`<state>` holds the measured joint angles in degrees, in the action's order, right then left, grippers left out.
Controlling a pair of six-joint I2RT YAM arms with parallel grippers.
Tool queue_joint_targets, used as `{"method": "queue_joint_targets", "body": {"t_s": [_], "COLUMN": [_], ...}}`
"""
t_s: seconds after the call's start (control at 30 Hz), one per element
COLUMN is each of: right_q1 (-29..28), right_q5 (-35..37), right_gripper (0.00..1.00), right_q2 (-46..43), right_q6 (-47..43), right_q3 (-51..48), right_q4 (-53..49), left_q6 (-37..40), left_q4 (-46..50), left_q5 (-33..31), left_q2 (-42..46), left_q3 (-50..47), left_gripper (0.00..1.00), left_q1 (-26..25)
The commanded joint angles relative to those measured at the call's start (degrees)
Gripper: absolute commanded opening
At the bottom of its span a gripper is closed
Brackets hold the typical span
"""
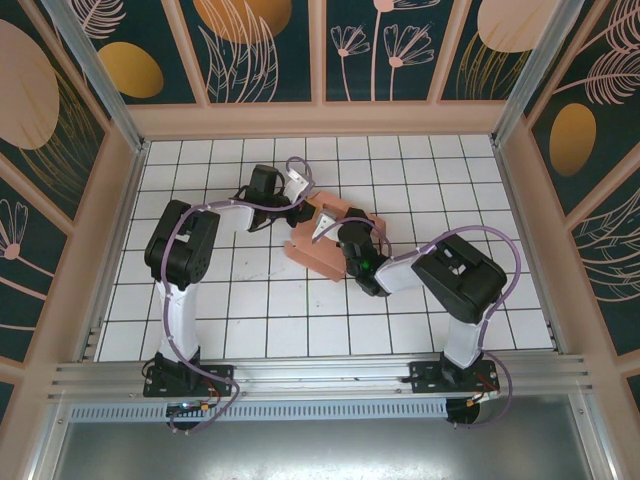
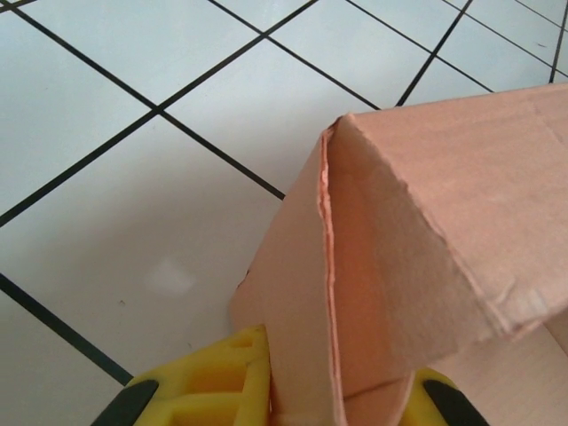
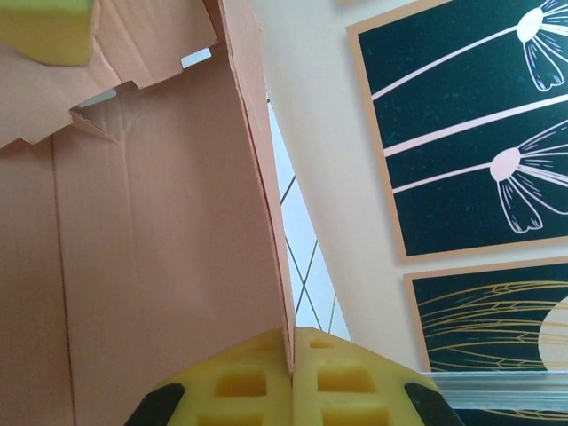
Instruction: Fold the paper box
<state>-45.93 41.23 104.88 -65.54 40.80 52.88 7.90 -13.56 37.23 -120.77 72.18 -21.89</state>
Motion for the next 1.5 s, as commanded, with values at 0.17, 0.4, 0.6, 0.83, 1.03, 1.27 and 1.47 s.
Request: {"method": "queue_joint_targets", "body": {"t_s": [0.17,0.4,0.6,0.83,1.03,1.27,1.47], "right_q1": [-1.88,-1.88,-1.49,-0.93,-0.65,-1.60,-2.92], "right_q5": [-2.29,-2.65,-2.54,-1.55,0.67,6.38,8.34], "right_gripper": [0.00,0.00,0.00,0.00,0.00,0.00,0.00], "right_q2": [1.21,1.09,1.29,1.18,2.60,6.09,8.18], "right_q6": [4.15,5.15,6.36,9.75,9.79,5.60,2.93], "right_q3": [1.48,1.82,2.01,3.79,5.81,6.92,7.36], "right_q4": [0.91,0.34,-0.31,-3.40,-5.99,-0.68,3.39], "left_q6": [-2.57,-3.22,-3.34,-3.54,-4.87,-5.63,-6.07], "left_q4": [-4.02,-4.27,-4.27,-5.45,-6.46,-7.30,-6.39], "left_q5": [-3.21,-3.66,-1.31,-1.19,-0.86,-0.81,-1.18], "left_q2": [2.03,2.04,2.33,3.37,3.38,2.87,2.01], "left_q3": [-0.68,-0.64,-1.28,-3.86,-3.98,-3.49,-2.84], "left_gripper": [0.23,0.28,0.35,0.36,0.36,0.35,0.35], "left_q1": [-0.08,-0.17,-0.17,-0.17,-0.17,-0.17,-0.17]}}
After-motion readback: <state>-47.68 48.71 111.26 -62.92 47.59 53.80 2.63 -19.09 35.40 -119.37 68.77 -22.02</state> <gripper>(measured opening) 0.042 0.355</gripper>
